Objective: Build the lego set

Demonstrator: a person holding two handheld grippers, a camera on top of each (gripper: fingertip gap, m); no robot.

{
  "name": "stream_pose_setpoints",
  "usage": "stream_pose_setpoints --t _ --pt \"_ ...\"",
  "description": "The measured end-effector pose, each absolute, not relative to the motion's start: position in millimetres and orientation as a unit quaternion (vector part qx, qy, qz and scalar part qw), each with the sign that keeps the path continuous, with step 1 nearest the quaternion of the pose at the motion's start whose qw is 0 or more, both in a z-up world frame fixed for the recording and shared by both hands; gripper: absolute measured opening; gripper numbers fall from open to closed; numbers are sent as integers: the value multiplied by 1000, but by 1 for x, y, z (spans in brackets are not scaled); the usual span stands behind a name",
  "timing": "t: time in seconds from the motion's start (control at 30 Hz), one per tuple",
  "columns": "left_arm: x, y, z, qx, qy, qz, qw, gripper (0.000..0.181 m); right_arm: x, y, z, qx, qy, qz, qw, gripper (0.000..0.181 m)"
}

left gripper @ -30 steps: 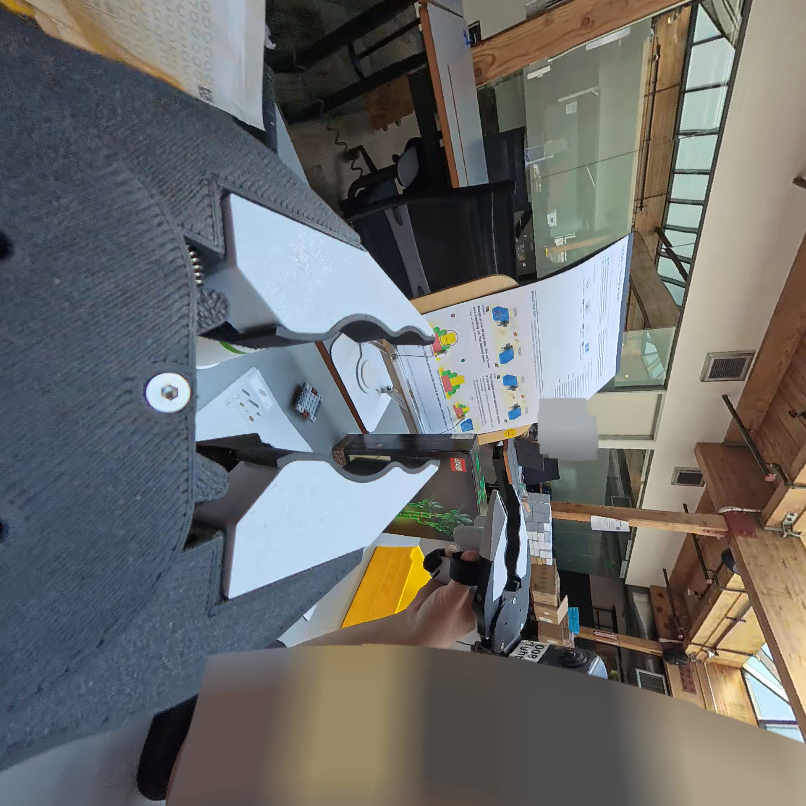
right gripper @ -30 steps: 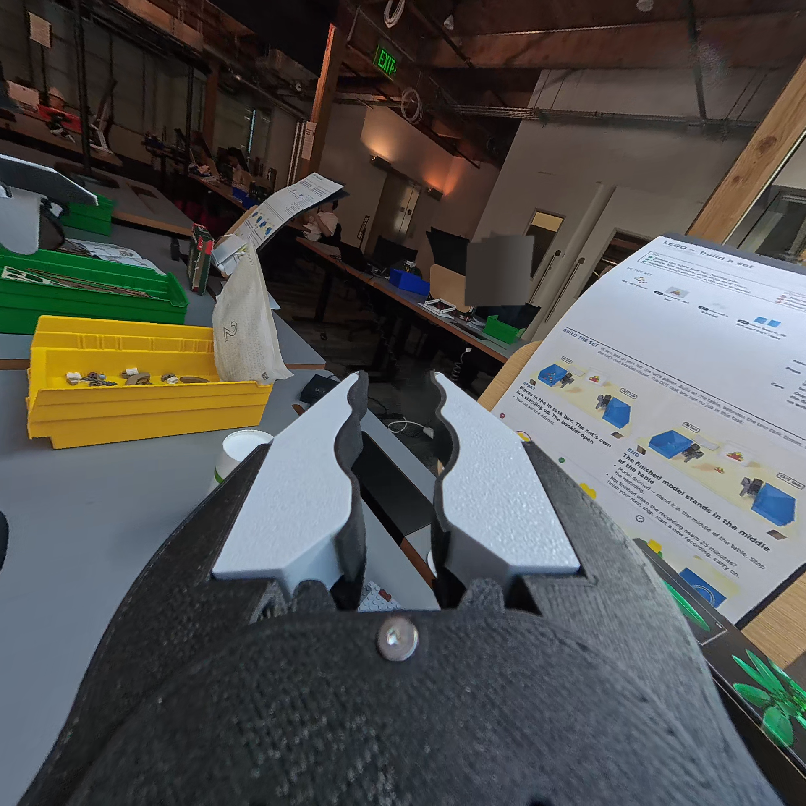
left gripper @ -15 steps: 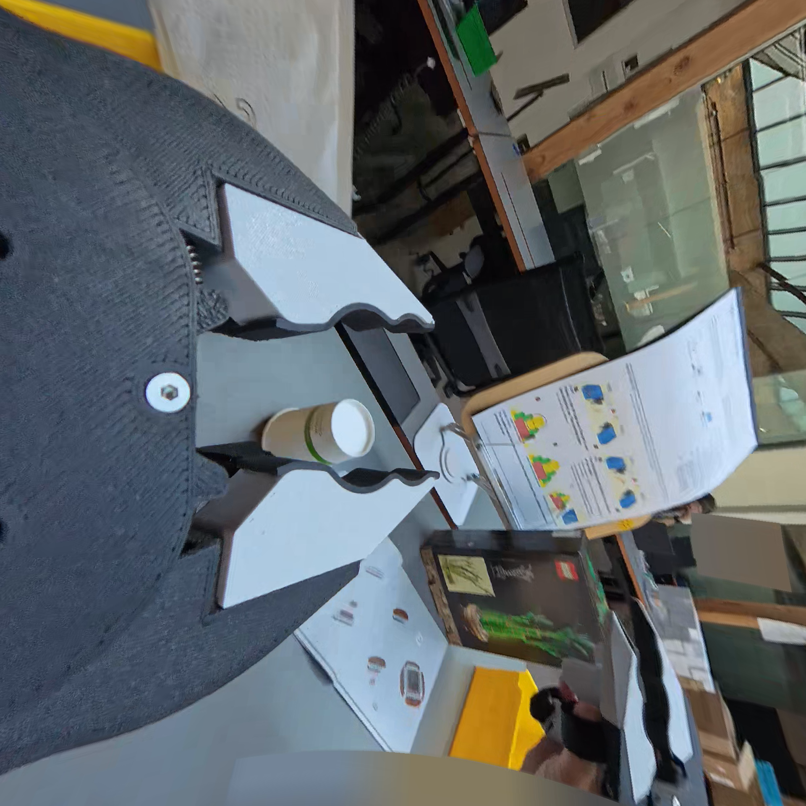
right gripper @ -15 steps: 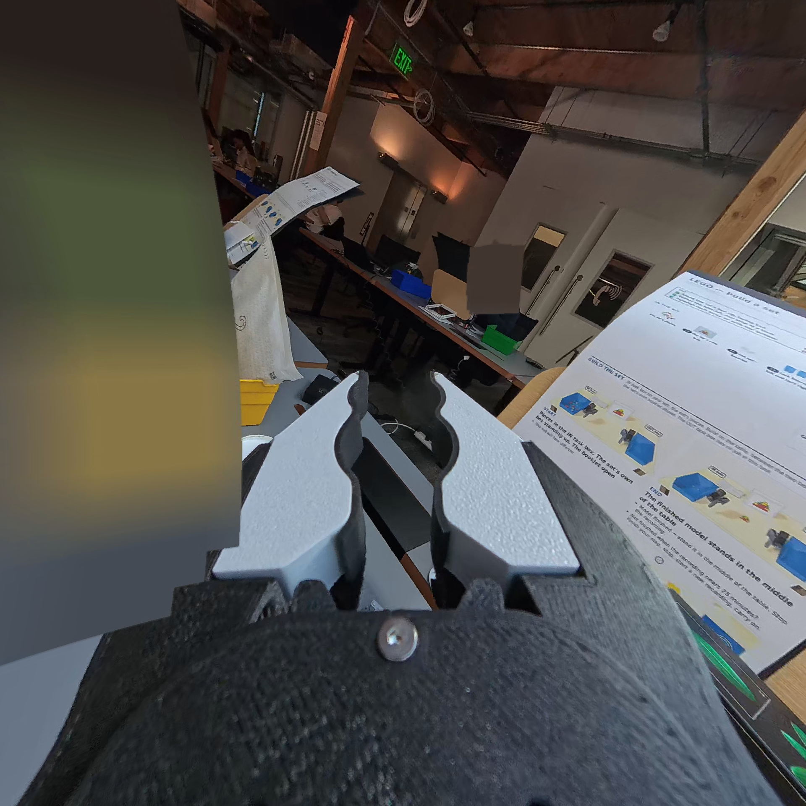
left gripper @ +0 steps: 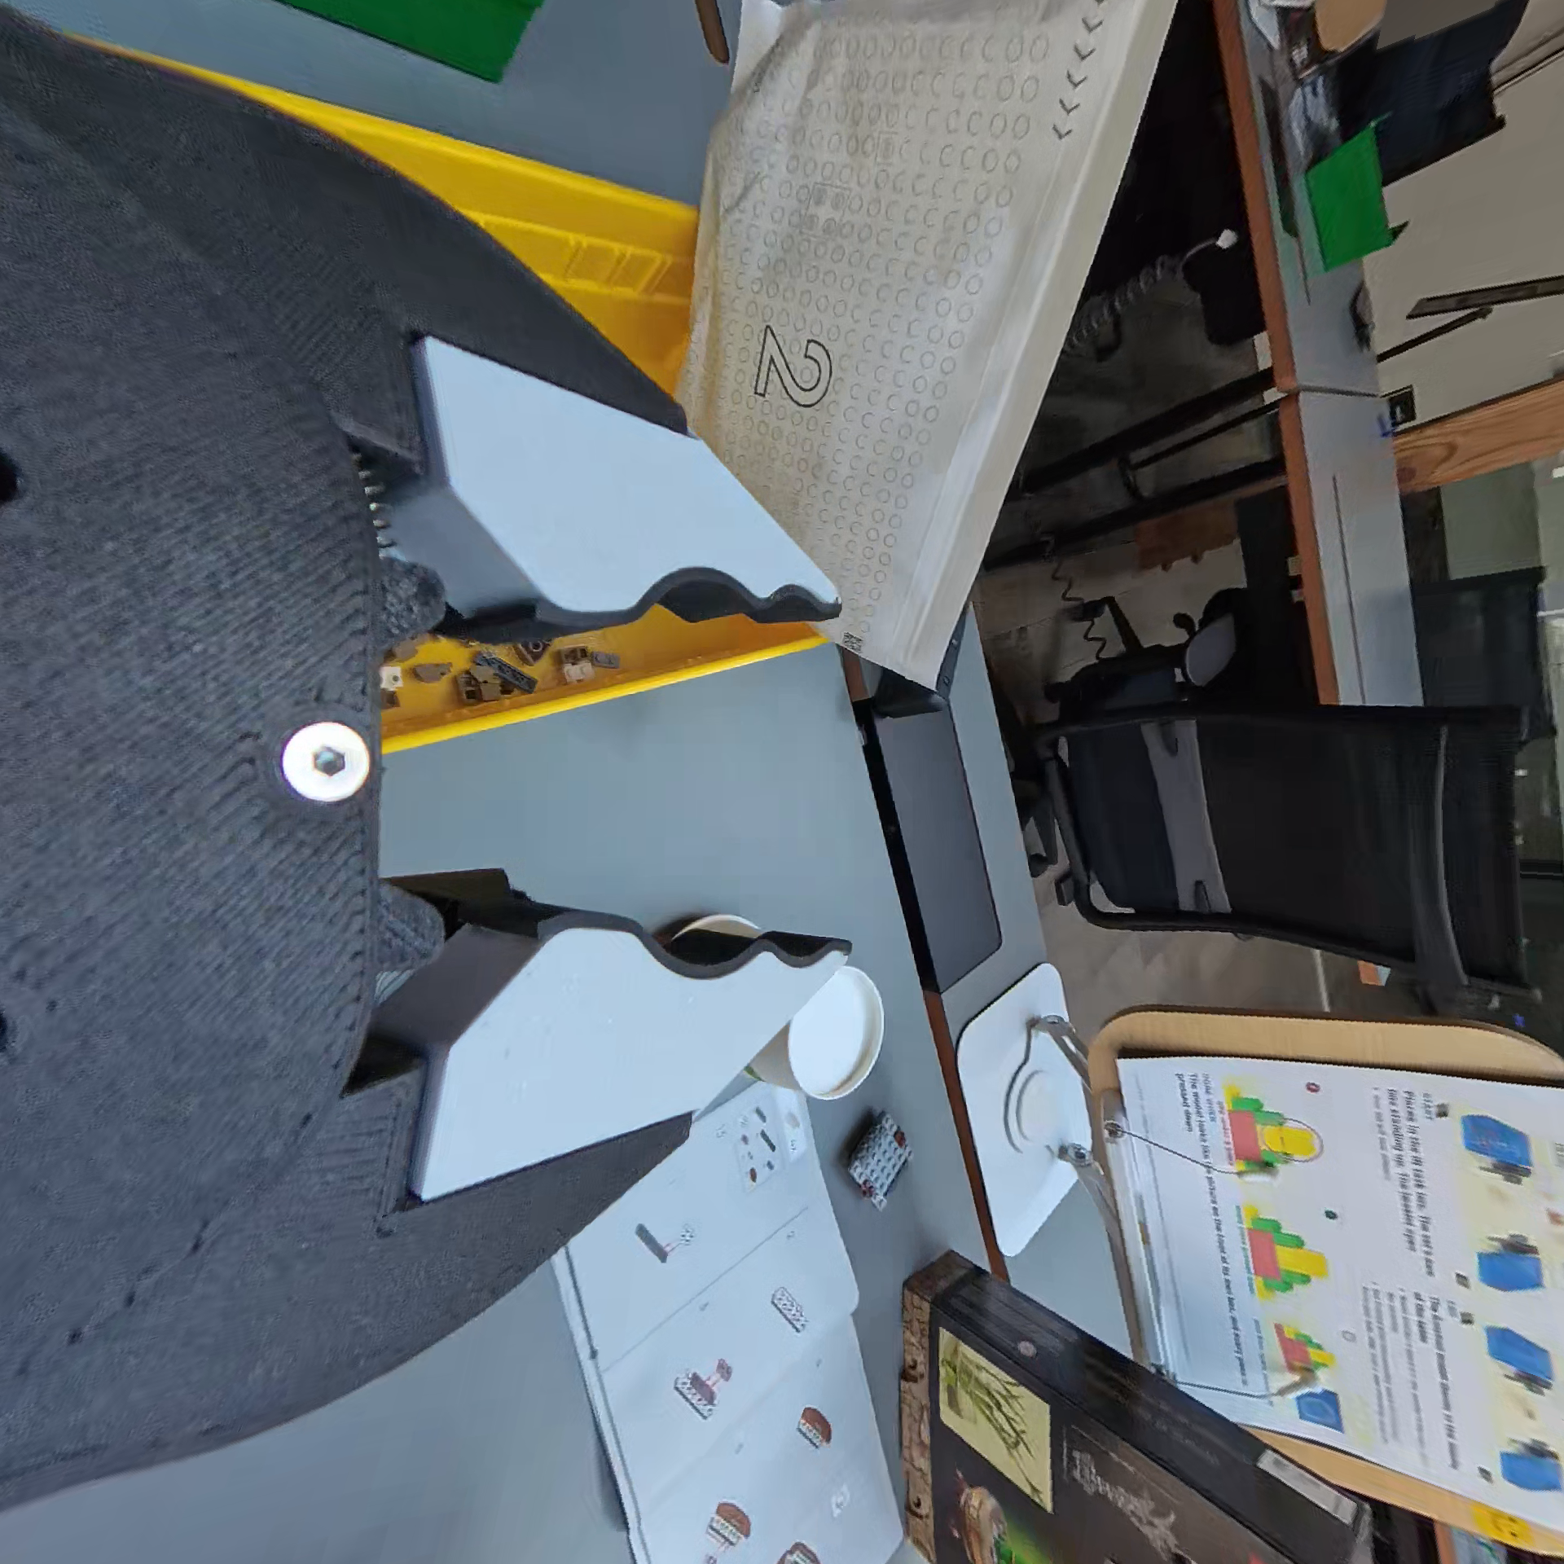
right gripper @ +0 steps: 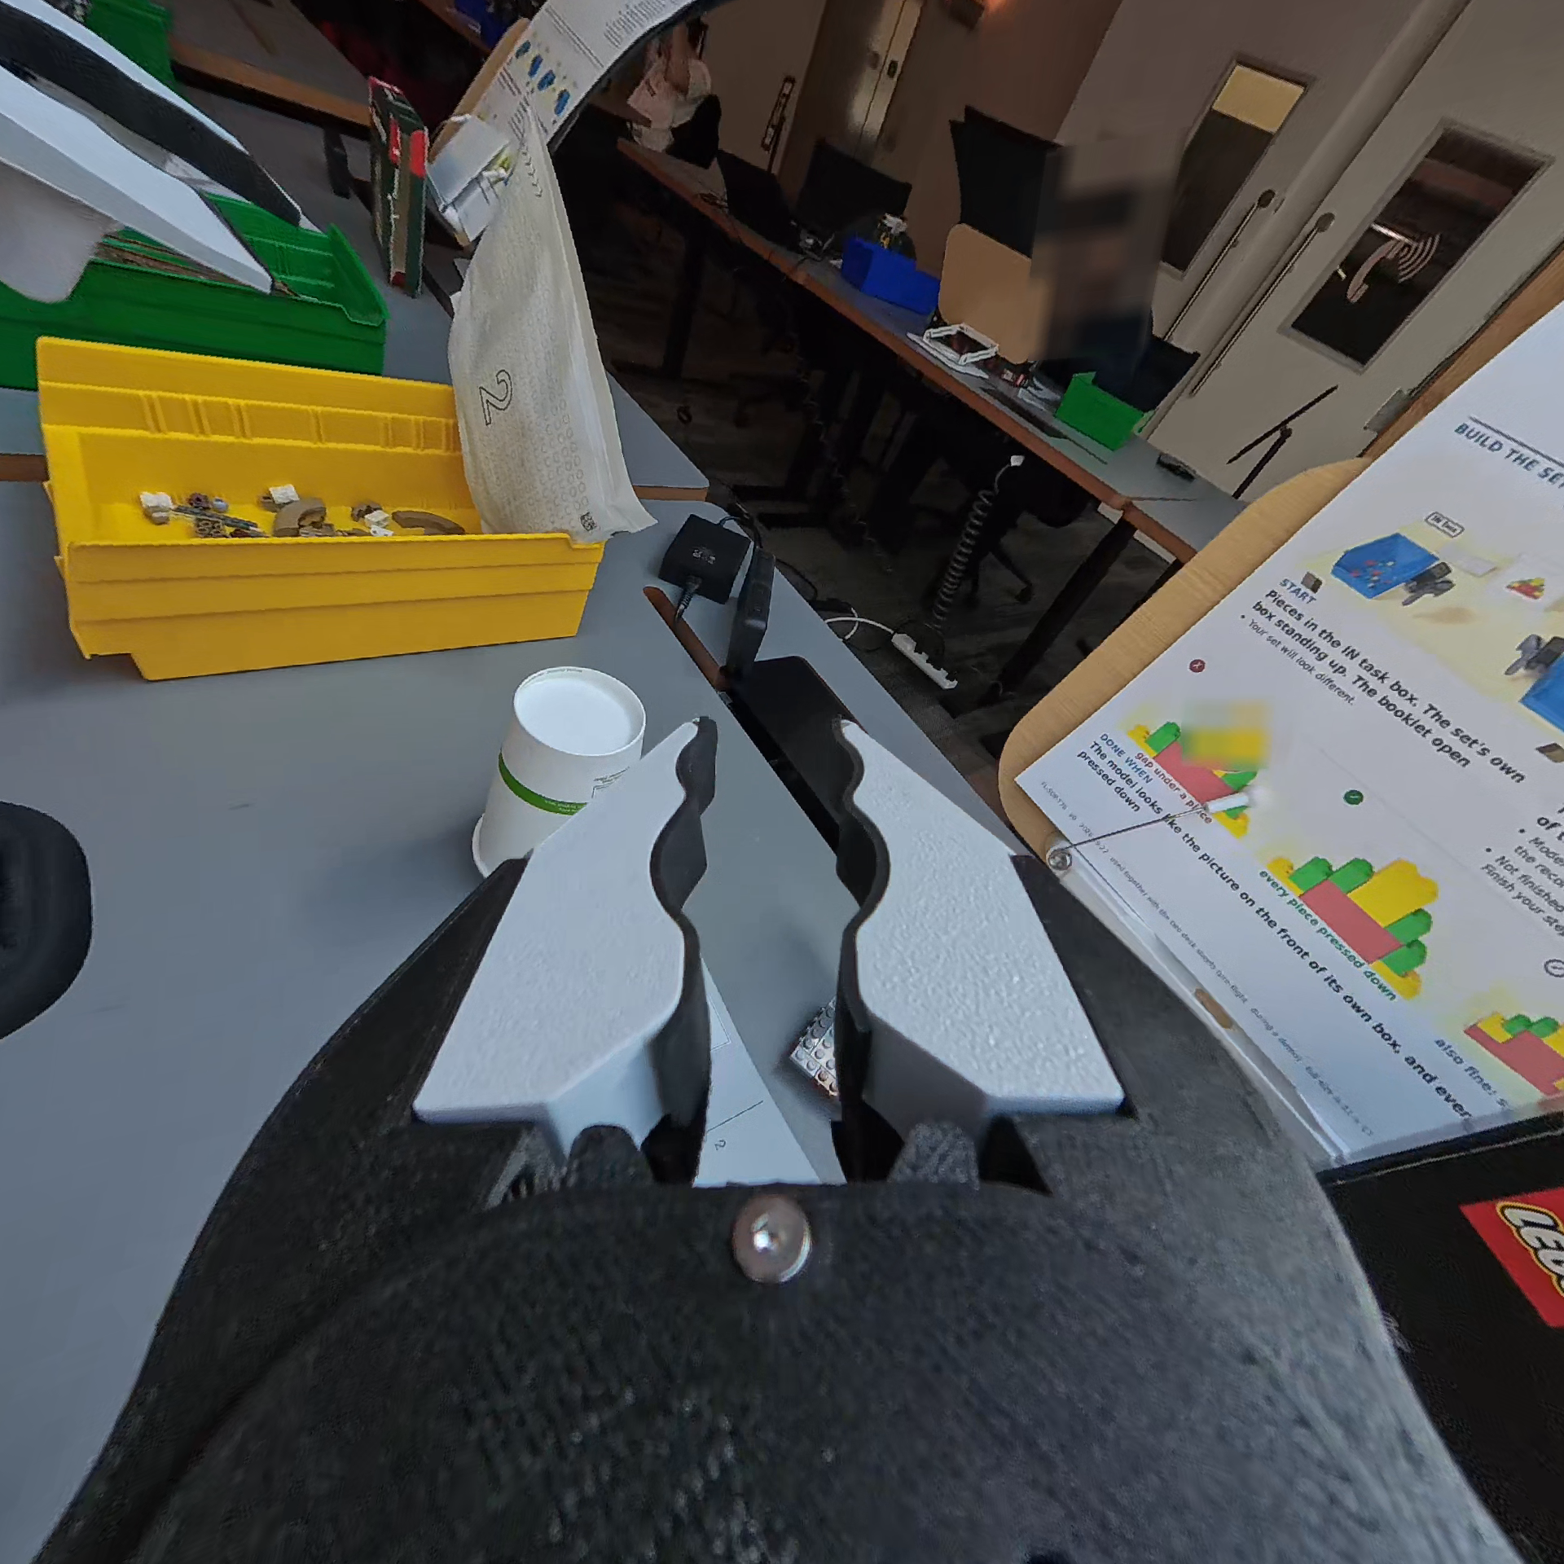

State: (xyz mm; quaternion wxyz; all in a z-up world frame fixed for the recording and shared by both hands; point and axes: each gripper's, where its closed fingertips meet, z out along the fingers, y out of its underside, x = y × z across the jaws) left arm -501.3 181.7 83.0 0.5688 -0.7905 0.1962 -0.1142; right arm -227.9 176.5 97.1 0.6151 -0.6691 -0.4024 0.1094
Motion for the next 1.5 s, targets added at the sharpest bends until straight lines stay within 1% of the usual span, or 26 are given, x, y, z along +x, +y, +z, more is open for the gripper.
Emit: stream_pose_setpoints --t 0.03,0.1,0.17,0.23,0.3,0.37,0.5,0.63,0.73,0.83,1.0,1.07,1.17,1.23,1.37,1.5 --pt "-500 182 89 -780 190 -121 584 71 -225 176 95 -676 -399 111 610 25" --pt "-495 181 98 -760 171 -153 608 68 -219 178 91 -685 -395 111 602 25" --pt "-484 174 96 -755 164 -207 600 67 -211 181 88 -695 -392 106 594 26" --pt "-474 161 97 -752 169 -252 585 65 -201 182 87 -702 -392 90 587 30" --pt "-471 148 105 -742 168 -269 591 65 -190 183 90 -704 -386 75 592 37" --pt "-473 136 110 -735 162 -266 602 65 -181 183 98 -699 -376 67 604 43" --pt "-472 116 112 -734 151 -263 607 65 -180 173 109 -698 -362 95 610 46" --pt "-473 102 111 -745 158 -246 600 65 -196 150 124 -697 -343 163 608 47" --pt "-479 86 118 -744 169 -226 605 68 -219 115 141 -670 -368 226 604 45" --pt "-499 69 120 -749 171 -187 613 69 -228 94 156 -646 -383 216 624 43" --pt "-541 47 93 -774 153 -181 587 70 -252 63 159 -641 -396 246 610 43" --pt "-554 39 77 -782 140 -198 575 67 -264 51 156 -638 -402 266 600 43" --pt "-560 28 63 -769 133 -234 580 62 -274 41 149 -637 -405 273 596 43" --pt "-570 29 53 -772 126 -224 581 62 -279 37 146 -640 -406 280 589 43" --pt "-609 44 27 -803 97 -148 570 59 -285 37 143 -648 -409 281 577 43" --pt "-601 56 3 -807 91 -194 551 53 -286 45 150 -646 -413 267 583 43"
